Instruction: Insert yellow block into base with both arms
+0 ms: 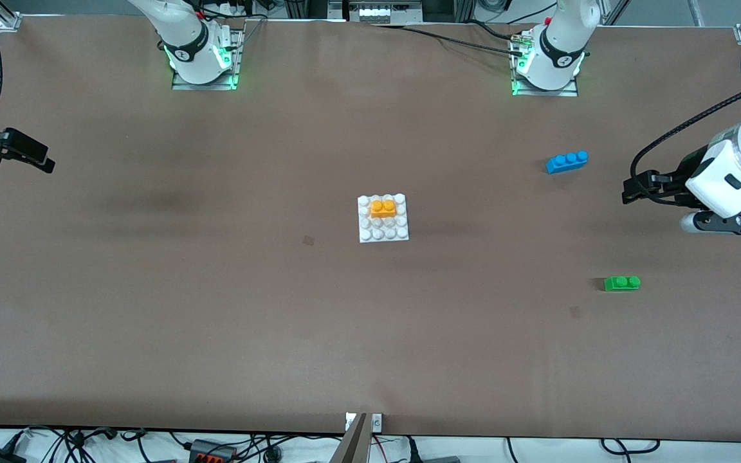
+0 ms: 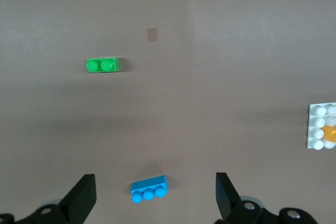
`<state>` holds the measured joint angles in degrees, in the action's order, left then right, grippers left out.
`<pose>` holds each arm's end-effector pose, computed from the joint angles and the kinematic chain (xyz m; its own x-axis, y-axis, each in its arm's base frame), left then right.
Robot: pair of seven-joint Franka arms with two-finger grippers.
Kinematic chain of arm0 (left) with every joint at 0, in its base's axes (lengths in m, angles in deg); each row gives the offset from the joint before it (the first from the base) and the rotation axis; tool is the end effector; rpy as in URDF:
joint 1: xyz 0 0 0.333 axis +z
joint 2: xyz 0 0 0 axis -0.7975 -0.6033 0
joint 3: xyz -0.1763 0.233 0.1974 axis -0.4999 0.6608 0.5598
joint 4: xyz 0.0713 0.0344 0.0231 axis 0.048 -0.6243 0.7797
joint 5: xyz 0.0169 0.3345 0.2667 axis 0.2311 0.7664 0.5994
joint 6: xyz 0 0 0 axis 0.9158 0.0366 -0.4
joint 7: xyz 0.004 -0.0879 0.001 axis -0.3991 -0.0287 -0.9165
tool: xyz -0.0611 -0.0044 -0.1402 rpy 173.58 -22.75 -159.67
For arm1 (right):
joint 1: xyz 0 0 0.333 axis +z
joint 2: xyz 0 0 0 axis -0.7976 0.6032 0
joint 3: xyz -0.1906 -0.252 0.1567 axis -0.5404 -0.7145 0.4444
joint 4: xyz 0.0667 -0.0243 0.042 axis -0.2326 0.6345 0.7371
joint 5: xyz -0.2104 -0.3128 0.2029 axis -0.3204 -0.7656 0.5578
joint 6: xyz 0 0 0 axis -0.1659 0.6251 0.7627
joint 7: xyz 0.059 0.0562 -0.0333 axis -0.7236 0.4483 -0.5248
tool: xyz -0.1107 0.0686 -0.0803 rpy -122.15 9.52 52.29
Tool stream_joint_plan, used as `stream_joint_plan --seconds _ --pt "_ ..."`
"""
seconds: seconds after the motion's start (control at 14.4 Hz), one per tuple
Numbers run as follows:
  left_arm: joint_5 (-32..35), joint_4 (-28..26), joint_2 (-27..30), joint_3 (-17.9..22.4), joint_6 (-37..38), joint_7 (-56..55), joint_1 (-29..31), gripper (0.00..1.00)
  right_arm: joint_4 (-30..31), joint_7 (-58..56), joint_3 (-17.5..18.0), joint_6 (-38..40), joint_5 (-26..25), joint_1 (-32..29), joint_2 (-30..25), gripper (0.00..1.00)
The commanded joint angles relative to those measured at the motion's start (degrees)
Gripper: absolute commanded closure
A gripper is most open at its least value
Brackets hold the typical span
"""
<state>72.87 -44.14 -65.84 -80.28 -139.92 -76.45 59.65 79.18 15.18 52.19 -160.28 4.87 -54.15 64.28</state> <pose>0.6396 -0.0297 0.5340 0.9947 -0.0045 -0.1025 -0.0015 -0.9996 0.0284 0.5974 -0.0443 0.5817 0.9969 -0.0787 -0.0044 -0.0787 -0.9968 -0.0121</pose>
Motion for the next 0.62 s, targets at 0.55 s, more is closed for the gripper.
stream_joint_plan --seconds 0.55 --pt "0.75 -0.69 2.24 6.36 1.93 4.18 -4.99 0.0 1.14 0.69 0.11 0.24 -0.91 0.29 -1.28 0.0"
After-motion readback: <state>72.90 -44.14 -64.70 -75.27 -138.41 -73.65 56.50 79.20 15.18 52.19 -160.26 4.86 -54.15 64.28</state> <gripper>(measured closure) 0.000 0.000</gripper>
